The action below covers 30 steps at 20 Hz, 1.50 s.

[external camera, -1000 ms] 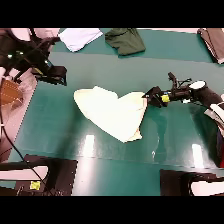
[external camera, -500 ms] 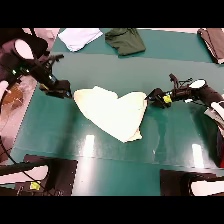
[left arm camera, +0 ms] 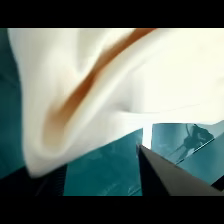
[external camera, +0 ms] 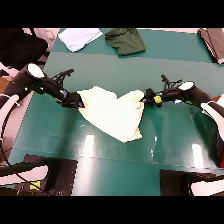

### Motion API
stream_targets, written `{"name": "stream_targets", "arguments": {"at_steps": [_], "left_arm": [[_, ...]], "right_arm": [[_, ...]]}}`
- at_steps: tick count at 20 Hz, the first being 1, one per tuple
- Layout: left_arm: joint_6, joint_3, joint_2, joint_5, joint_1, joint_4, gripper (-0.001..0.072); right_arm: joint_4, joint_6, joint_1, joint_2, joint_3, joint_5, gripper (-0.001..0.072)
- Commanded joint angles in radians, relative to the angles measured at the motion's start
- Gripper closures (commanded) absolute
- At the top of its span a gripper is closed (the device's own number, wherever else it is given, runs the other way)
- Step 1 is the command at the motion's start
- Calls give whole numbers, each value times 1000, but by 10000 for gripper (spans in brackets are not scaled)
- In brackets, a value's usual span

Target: Fold the shirts.

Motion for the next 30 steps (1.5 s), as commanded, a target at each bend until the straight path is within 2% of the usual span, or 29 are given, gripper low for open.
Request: {"name": "stream_targets", "arguments": {"at_steps": [1,2,3,4,5,7,8,10,12,16,19,20,21,22,25,30], "left_arm": [[125,-121,1,200,-7,-127,208],[122,-136,0,259,-11,-122,263],[123,-137,0,287,-11,-121,519],[120,-135,0,299,-11,-121,636],[95,-131,0,275,-8,-109,614],[53,-125,1,169,1,-65,241],[40,-126,1,128,10,-38,208],[43,-126,1,148,14,-23,208],[59,-126,-1,237,12,-86,207],[201,-130,-10,425,-38,-294,206],[208,-131,-52,532,-103,-303,208],[203,-131,-79,551,-111,-303,225],[199,-131,-98,557,-112,-312,395],[207,-130,-103,551,-111,-337,679],[228,-78,-38,520,-109,-390,677],[227,180,175,586,-109,-382,678]], "right_arm": [[18,-13,-7,66,1,-43,693],[19,-13,-16,91,1,-46,693],[18,-13,-28,115,1,-46,693],[18,-13,-42,135,1,-46,693],[18,-13,-55,154,1,-46,693],[18,-12,-87,169,1,-42,694],[19,-11,-101,169,1,-34,694],[18,-11,-122,169,1,-16,693],[18,-11,-129,169,1,13,694],[18,-8,-106,169,1,8,694],[19,-6,-89,169,1,1,694],[19,-4,-89,169,1,2,693],[19,-4,-89,169,1,7,694],[19,-4,-90,171,1,19,694],[19,-12,-118,235,1,11,693],[13,-112,-138,520,40,-73,694]]}}
